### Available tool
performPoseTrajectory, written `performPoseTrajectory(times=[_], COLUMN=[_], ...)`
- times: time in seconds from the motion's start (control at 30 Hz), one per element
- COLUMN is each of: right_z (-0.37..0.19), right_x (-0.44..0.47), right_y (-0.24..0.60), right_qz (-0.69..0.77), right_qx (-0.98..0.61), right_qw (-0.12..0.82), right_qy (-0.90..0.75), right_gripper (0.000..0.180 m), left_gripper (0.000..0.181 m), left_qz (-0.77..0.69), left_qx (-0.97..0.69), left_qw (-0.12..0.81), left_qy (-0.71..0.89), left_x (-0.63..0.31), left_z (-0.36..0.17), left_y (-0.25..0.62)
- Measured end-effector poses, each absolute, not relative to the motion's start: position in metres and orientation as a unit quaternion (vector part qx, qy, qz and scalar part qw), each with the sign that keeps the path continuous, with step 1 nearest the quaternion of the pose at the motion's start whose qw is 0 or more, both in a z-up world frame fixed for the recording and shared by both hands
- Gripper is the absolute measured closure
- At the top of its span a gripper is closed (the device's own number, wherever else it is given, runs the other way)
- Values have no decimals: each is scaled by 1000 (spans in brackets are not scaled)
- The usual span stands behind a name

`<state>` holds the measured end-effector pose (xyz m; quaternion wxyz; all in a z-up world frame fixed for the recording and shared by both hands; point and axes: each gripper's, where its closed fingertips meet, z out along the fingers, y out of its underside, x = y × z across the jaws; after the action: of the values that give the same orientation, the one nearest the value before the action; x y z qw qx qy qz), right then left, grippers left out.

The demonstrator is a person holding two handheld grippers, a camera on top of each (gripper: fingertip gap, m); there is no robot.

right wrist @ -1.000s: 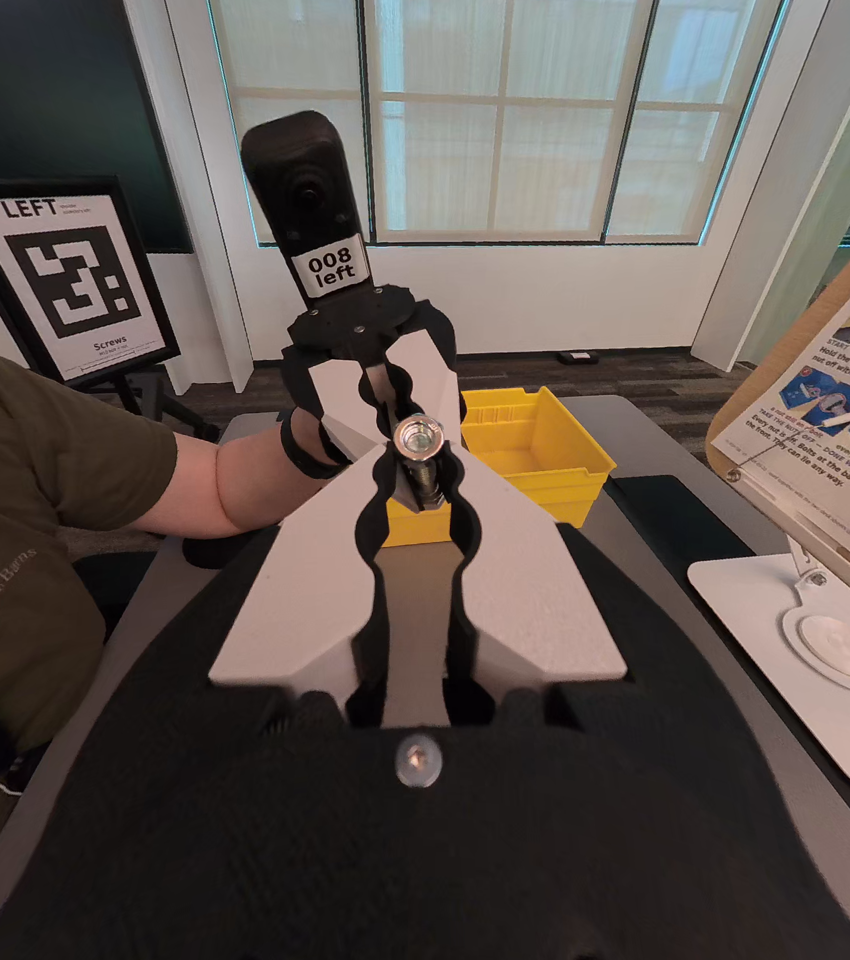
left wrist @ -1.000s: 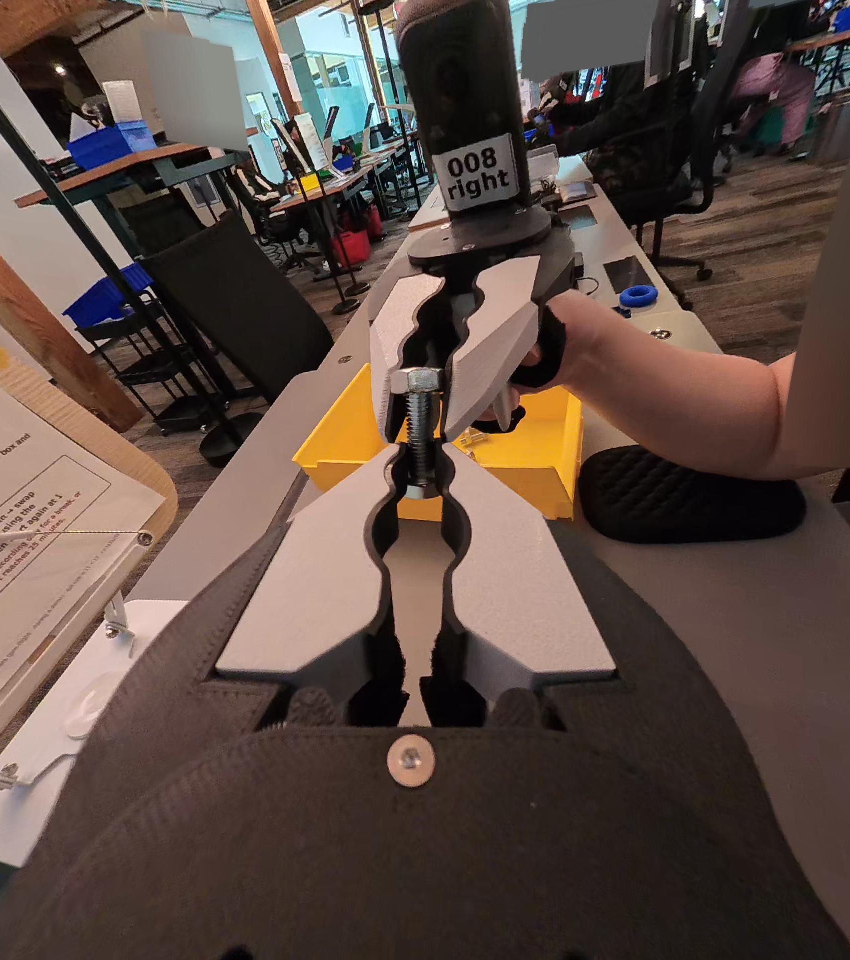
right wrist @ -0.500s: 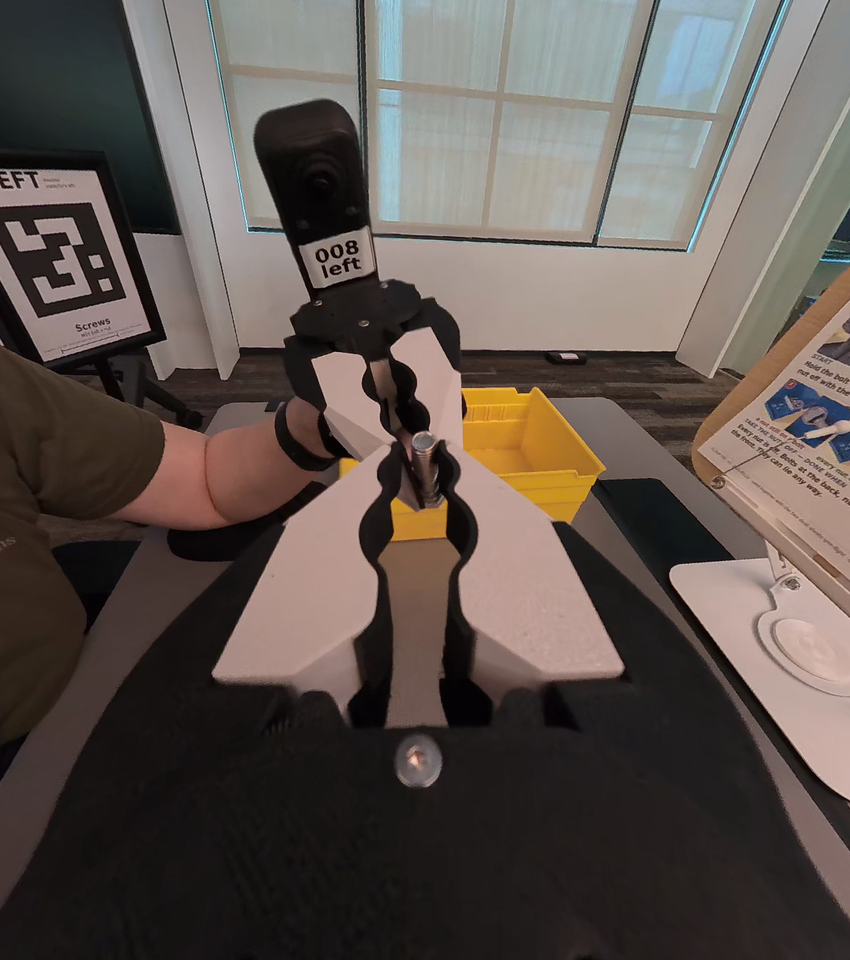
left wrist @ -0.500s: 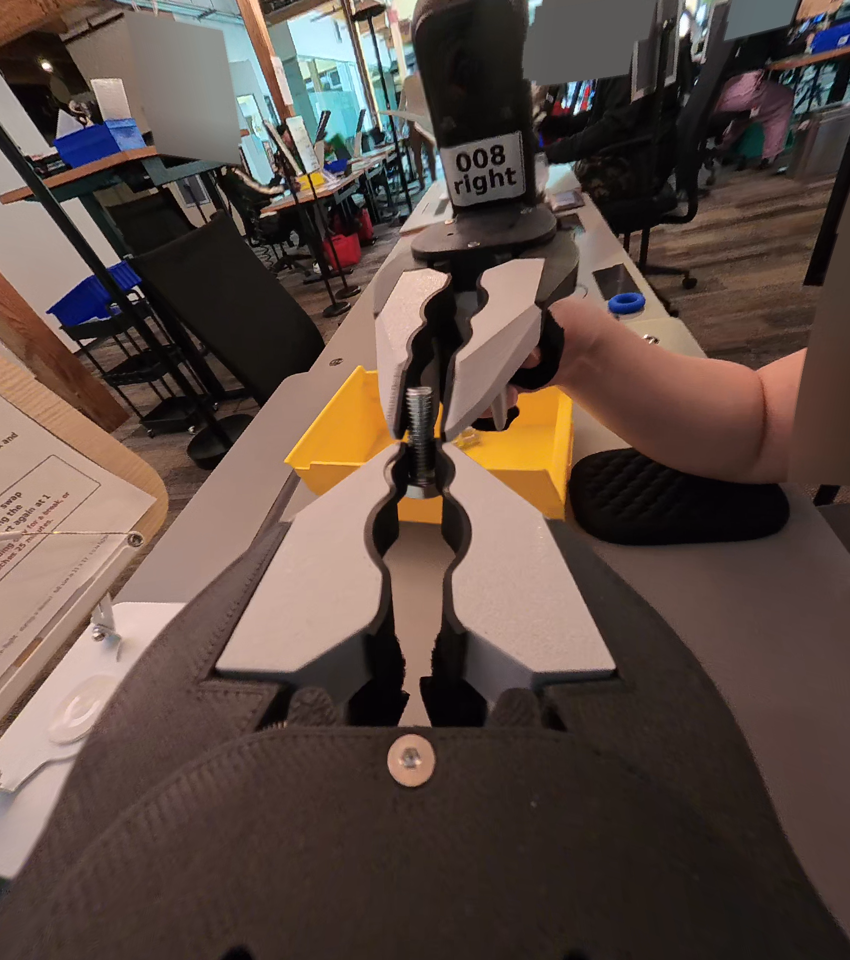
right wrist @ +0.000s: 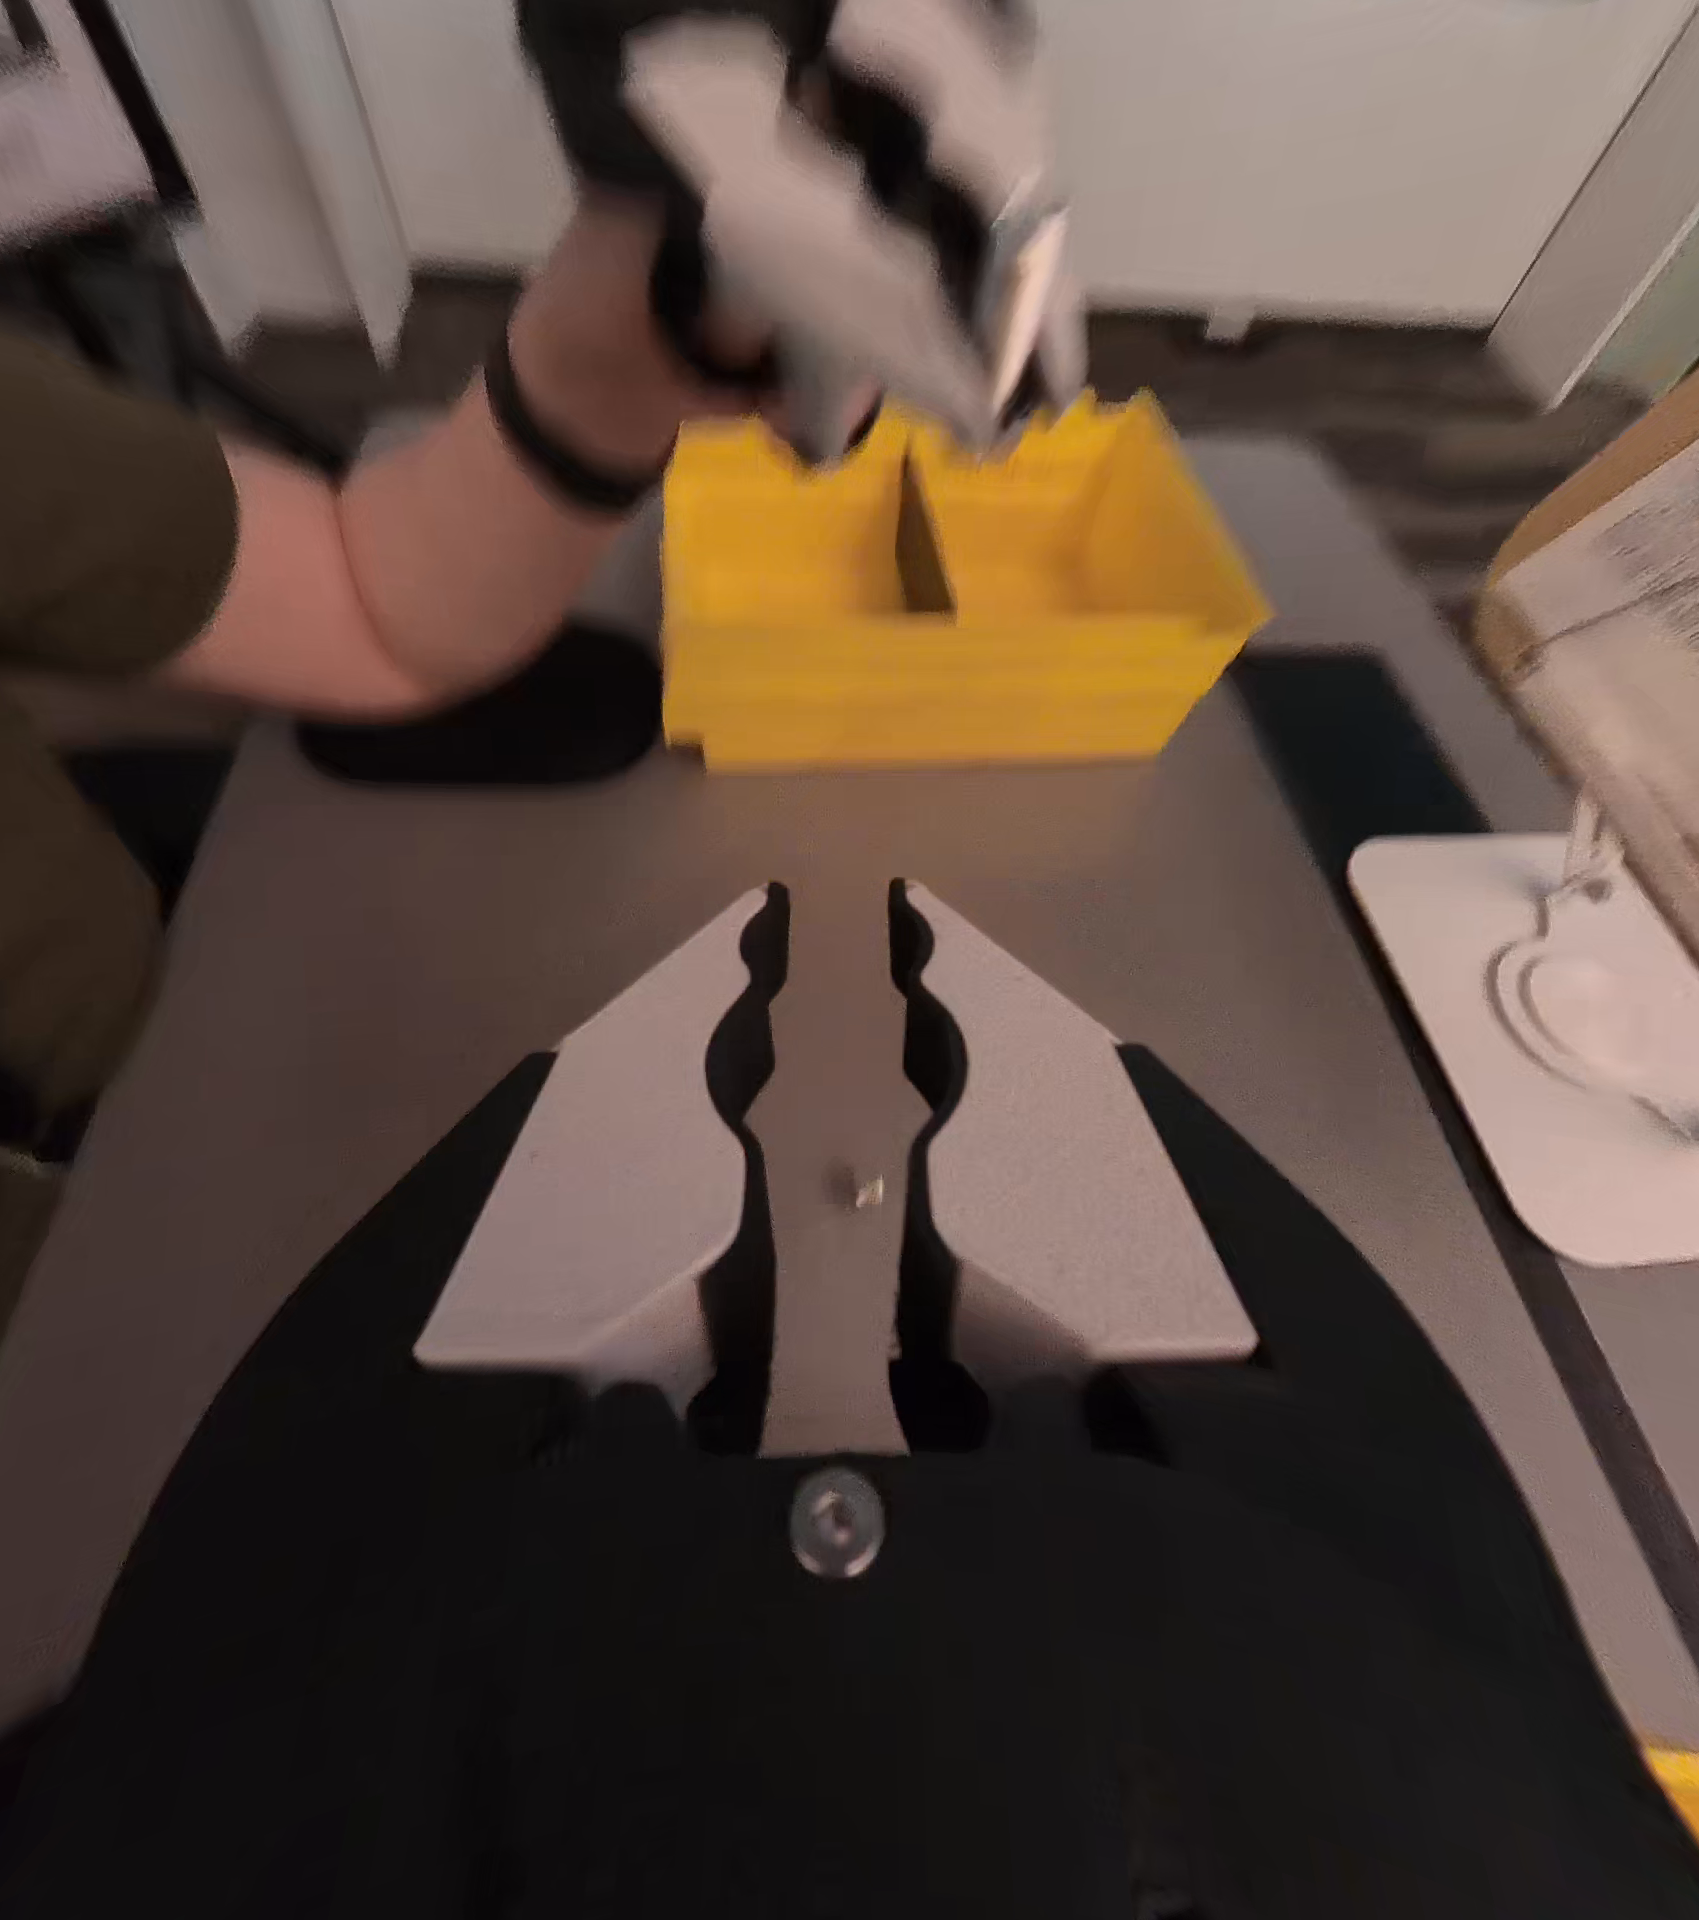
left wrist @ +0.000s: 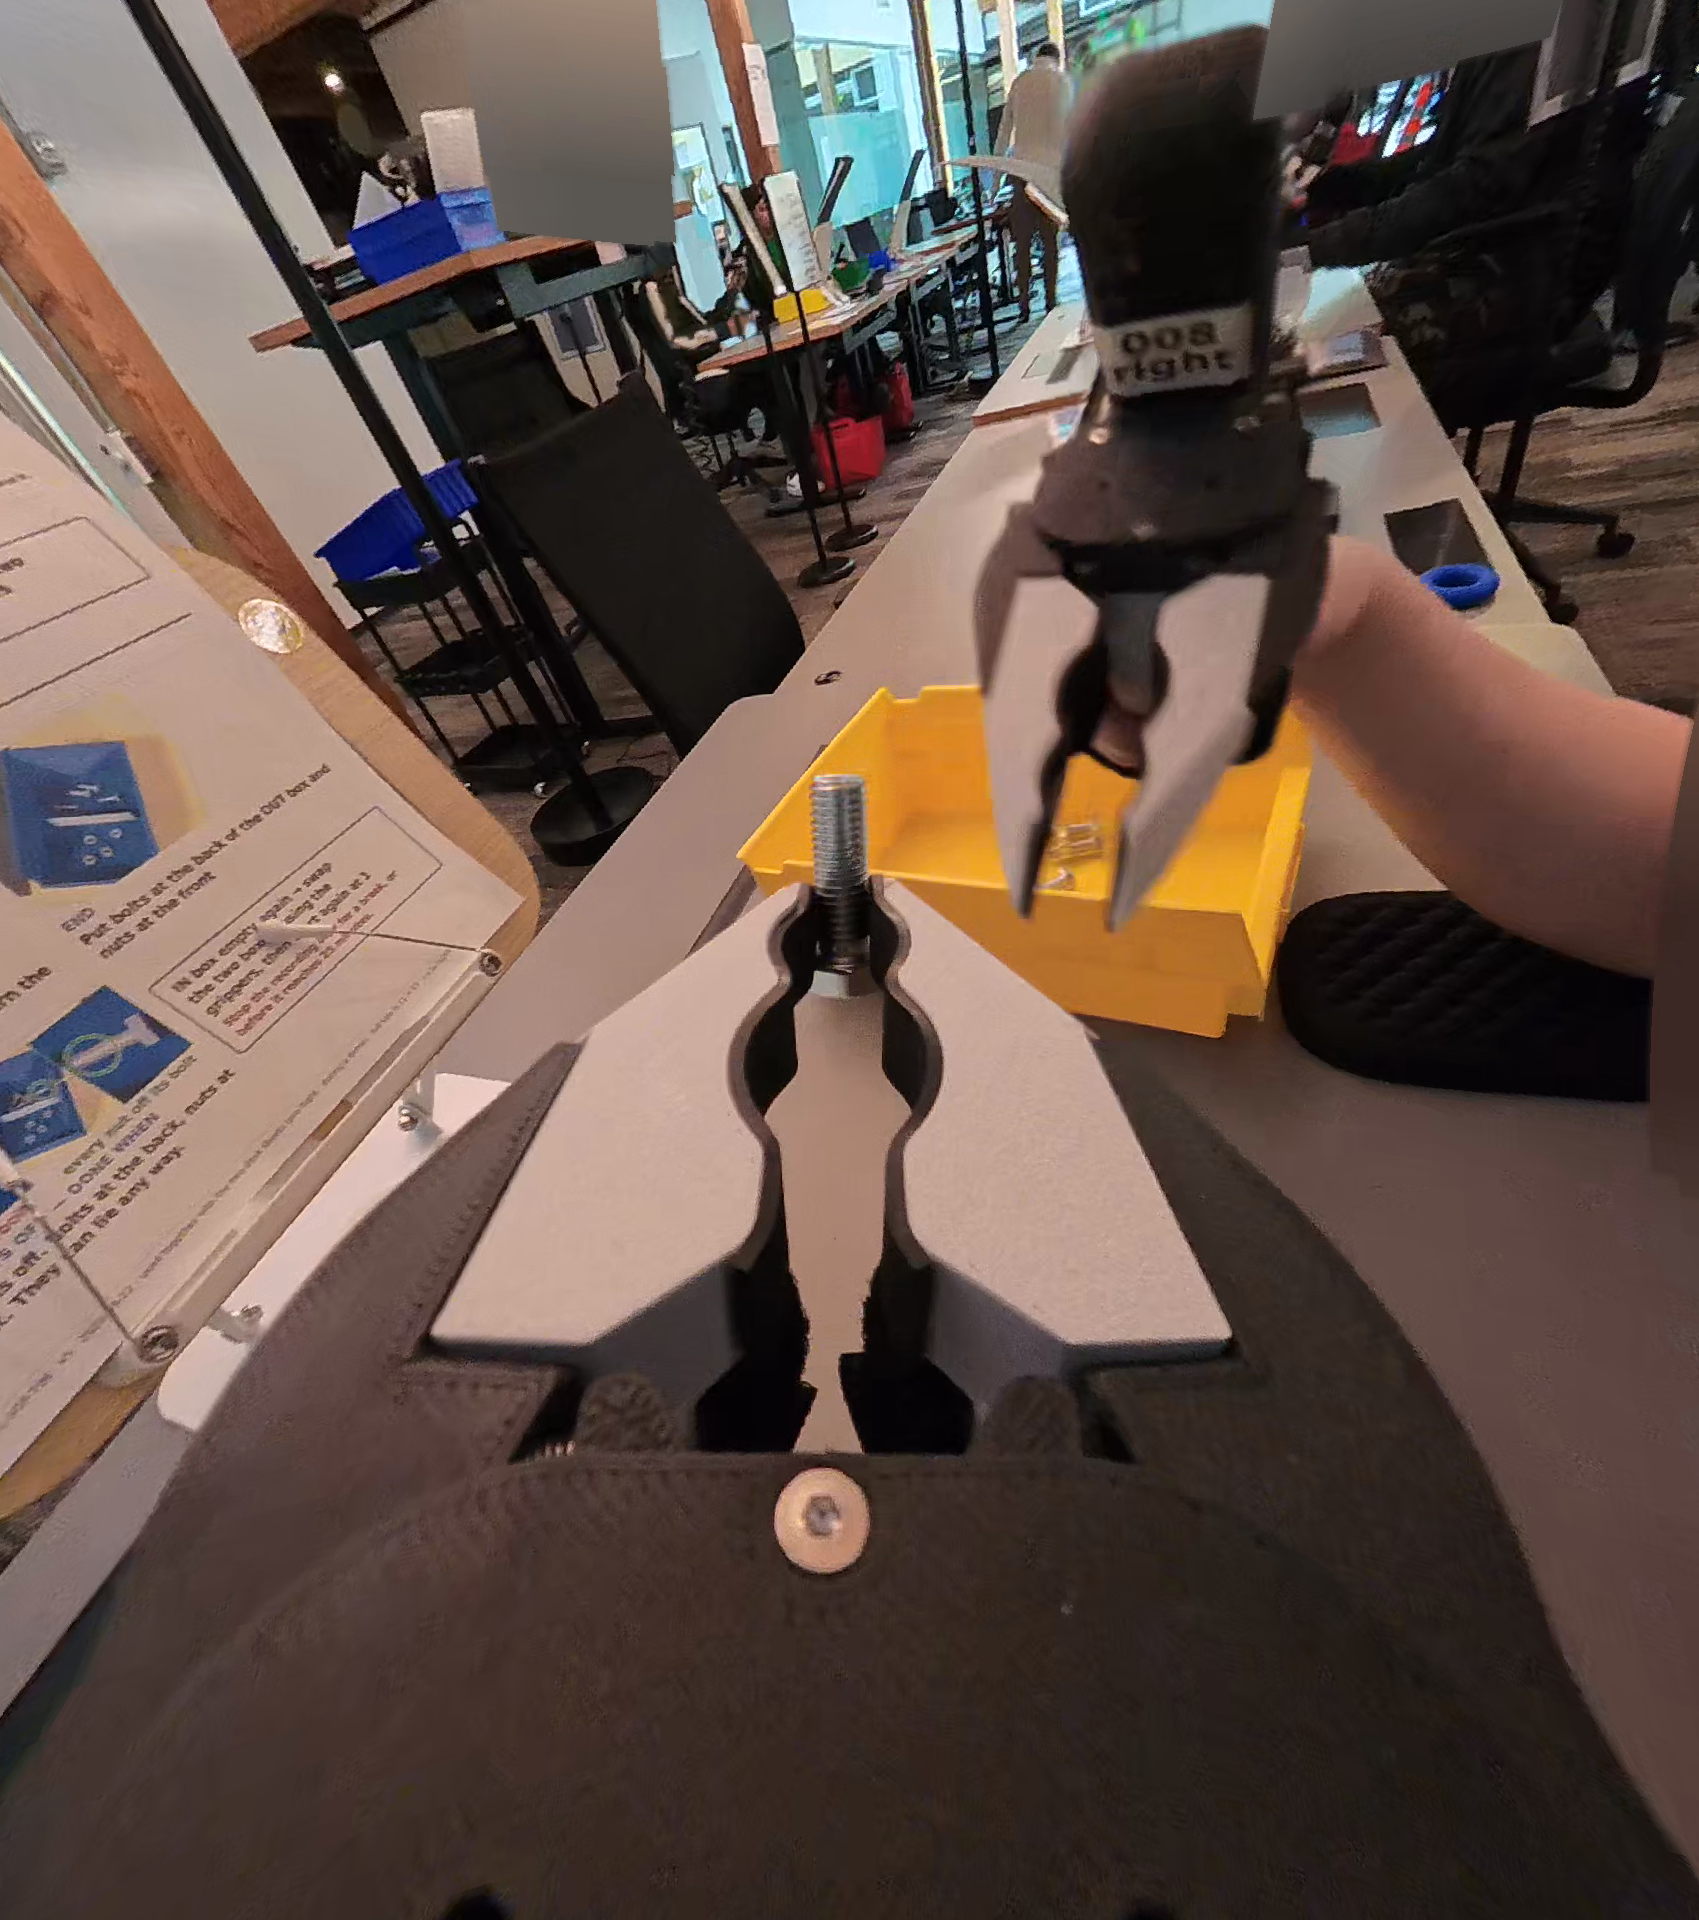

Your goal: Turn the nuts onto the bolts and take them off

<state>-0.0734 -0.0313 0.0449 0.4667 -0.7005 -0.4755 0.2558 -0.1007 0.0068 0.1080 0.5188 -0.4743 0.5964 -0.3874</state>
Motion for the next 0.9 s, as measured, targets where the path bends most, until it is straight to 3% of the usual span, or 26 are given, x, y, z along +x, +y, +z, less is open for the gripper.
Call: performPoseTrajectory(times=[0.03,0.17,0.3,0.4,0.57,0.9], right_z=[28,-32,-62,-70,-112,-152], right_x=[-76,-87,-85,-76,-83,-84], right_y=[-29,19,72,98,104,79], right_qz=[218,128,112,104,110,133], right_qx=[-712,-800,-850,-850,-873,-885], right_qw=[446,392,426,462,401,326], right_qy=[-496,-435,-288,-231,-255,-306], right_gripper=[161,161,175,174,152,155], left_gripper=[174,173,174,174,174,173], left_qz=[-383,-379,-360,-347,-360,-372], left_qx=[-476,-484,-492,-490,-478,-463], left_qw=[522,532,561,588,596,597], left_qy=[595,582,560,542,535,540], left_x=[-102,-109,-126,-144,-159,-170], left_z=[108,113,128,143,158,167], left_y=[9,19,34,39,33,24])
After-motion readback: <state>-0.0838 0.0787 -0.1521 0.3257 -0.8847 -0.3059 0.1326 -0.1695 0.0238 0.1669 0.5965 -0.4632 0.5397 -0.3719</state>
